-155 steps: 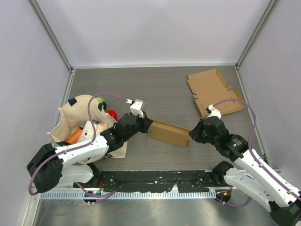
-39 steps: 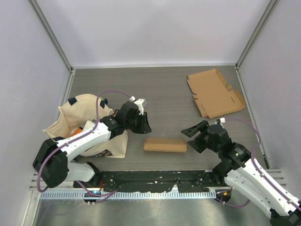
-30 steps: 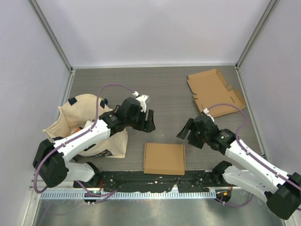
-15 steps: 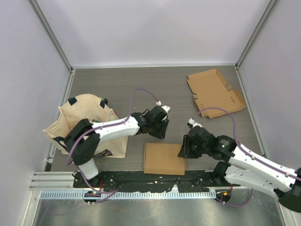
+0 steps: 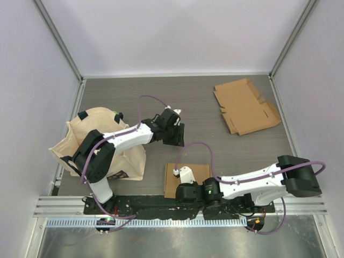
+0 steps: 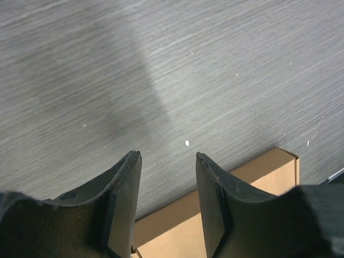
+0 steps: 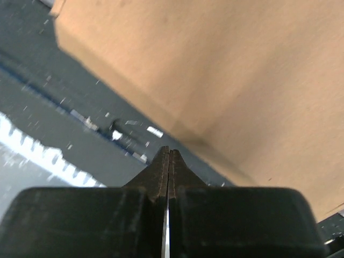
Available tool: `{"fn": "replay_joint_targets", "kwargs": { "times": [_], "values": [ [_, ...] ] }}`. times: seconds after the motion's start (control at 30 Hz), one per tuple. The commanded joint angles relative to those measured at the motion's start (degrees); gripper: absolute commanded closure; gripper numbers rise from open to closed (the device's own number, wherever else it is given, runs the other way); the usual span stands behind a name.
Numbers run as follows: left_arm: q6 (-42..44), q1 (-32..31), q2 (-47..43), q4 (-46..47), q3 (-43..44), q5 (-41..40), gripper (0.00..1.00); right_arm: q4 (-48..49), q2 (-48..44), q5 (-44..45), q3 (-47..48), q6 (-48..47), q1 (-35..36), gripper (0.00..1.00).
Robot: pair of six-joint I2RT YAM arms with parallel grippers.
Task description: Fold the paper box
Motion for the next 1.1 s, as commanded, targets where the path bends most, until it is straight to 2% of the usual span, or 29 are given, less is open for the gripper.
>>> {"fn": "replay_joint_targets", "kwargs": {
  "times": [0.0,0.17,0.23,0.37,0.47,0.57,0.6,0.63,0.83,1.07],
  "values": [
    [0.2,1.1,0.6,0.8,2.7,4.9,0.52,1.7,3.1,13.3,3.5,0.4,0.0,0.99],
    [-0.3,2.0,1.0,1.8,3.0,3.6,0.52,-0.1,2.5,15.8,0.4,3.9,-7.3,0.99],
    [-0.3,2.4,0.9,2.0,3.3,3.4,0.52,-0.1,-0.1,17.0,-0.7,3.2,-10.2,0.99],
    [-0.4,4.2,1.4,2.2,5.2,3.2,0.51,-0.8,-4.6,17.3,-2.7,-1.7,-21.0,0.99],
    [0.4,5.4,3.1,0.6,8.5,2.6,0.51,-5.5,-7.9,17.8,-2.5,-1.0,-23.6,0.99],
    [1.4,6.3,5.1,-0.8,12.1,0.1,0.51,-13.1,-11.3,18.8,-2.1,7.9,-24.3,0.99],
    [1.8,6.3,5.8,-1.2,13.2,-0.5,0.51,-15.2,-12.2,18.5,-2.3,14.9,-25.0,0.99],
    [2.1,6.3,7.9,-2.1,15.5,-0.9,0.51,-16.6,-13.0,17.8,-3.3,18.0,-25.0,0.99],
    [3.6,5.4,15.5,-4.7,22.0,-0.2,0.56,-15.6,-25.1,12.7,-13.1,34.4,-25.2,0.99],
    [3.5,2.3,20.0,-2.0,22.7,2.7,0.69,-13.4,-31.2,14.8,-18.8,39.6,-26.6,0.99]
  ]
}}
